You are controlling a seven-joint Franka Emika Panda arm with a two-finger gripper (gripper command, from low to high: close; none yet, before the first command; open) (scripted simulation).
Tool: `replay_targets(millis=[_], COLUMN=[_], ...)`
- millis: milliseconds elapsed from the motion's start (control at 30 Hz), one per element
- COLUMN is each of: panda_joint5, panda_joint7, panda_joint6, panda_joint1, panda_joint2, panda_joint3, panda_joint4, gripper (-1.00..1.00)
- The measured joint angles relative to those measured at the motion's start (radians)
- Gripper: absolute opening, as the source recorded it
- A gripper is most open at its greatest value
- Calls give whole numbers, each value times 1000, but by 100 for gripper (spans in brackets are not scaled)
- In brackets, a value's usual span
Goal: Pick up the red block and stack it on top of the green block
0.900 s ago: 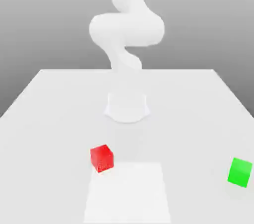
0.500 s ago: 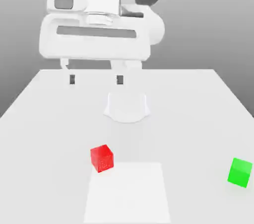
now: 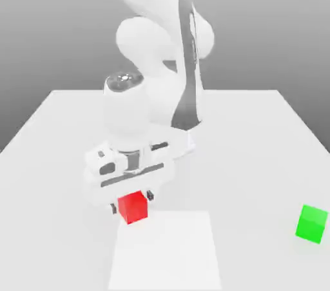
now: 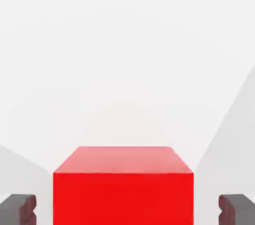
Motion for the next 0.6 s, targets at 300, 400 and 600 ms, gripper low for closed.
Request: replay_targets(millis=[300, 400, 600], panda_joint5=[-155, -235, -292], panda_joint7=[108, 165, 286], panda_joint6=[-104, -194, -324], panda_joint1=[11, -17, 90], panda_joint2=[-124, -229, -244], panda_joint3=[-62, -52, 81], panda_joint4=[-18, -34, 82], gripper=[-100, -100, -100])
